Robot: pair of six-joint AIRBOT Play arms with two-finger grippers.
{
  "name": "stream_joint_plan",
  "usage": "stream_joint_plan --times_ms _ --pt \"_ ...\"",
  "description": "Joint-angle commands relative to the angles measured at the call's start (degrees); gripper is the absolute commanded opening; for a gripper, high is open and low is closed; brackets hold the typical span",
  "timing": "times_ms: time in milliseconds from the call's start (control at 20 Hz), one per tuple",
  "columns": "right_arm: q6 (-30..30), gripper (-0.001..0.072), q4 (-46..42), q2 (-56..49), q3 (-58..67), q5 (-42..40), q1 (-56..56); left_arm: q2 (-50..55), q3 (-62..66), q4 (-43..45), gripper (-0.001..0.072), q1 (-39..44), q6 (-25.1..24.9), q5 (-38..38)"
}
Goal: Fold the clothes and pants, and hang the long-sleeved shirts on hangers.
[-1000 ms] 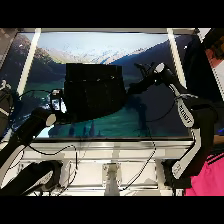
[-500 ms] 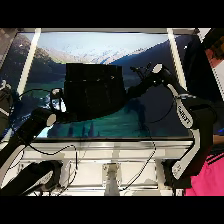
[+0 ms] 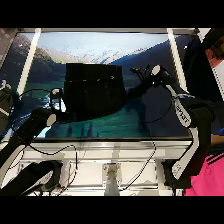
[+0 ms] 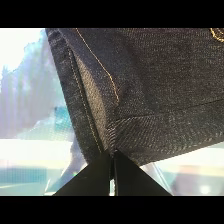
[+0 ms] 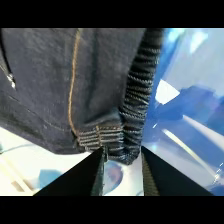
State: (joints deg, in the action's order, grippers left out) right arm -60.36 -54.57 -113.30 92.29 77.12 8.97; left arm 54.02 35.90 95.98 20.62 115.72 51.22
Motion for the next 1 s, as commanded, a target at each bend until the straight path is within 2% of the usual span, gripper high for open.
stream_joint_plan --times_ms 0,300,650,700,750,800,900,950 --pt "0.09 0.0269 2.89 -1.22 -0.09 3.76 0.07 0.02 0.0 0.02 0.0009 -0.02 0.0 0.0" --pt "1.36 0.0269 10.84 -0.9 -0.04 4.33 0.07 0.02 0.0 -0.13 0.0009 -0.02 0.02 0.0" --pt "1.36 0.0261 12.11 -0.94 -0.09 6.01 1.03 0.02 0.0 -0.15 0.0009 -0.02 0.0 -0.07" --pt "1.33 0.0195 12.11 -0.94 -0.09 6.03 1.6 0.02 0.0 -0.17 0.0008 -0.02 0.0 -0.31" --pt "1.36 0.0073 12.11 -0.94 -0.09 5.92 2.32 0.02 0.0 -0.17 0.0008 -0.02 0.0 -0.87" --pt "1.33 0.0026 12.26 -0.94 -0.09 6.05 2.91 0.02 0.0 -0.15 0.0008 -0.02 0.0 -1.64" --pt "1.01 0.0023 14.56 -0.94 -0.09 7.48 3.45 0.02 0.02 0.11 0.0008 -0.04 0.0 -4.31" --pt "0.26 0.0022 18.71 -0.92 -0.09 8.9 3.17 0.0 0.22 0.17 0.0008 -0.55 0.02 -7.32"
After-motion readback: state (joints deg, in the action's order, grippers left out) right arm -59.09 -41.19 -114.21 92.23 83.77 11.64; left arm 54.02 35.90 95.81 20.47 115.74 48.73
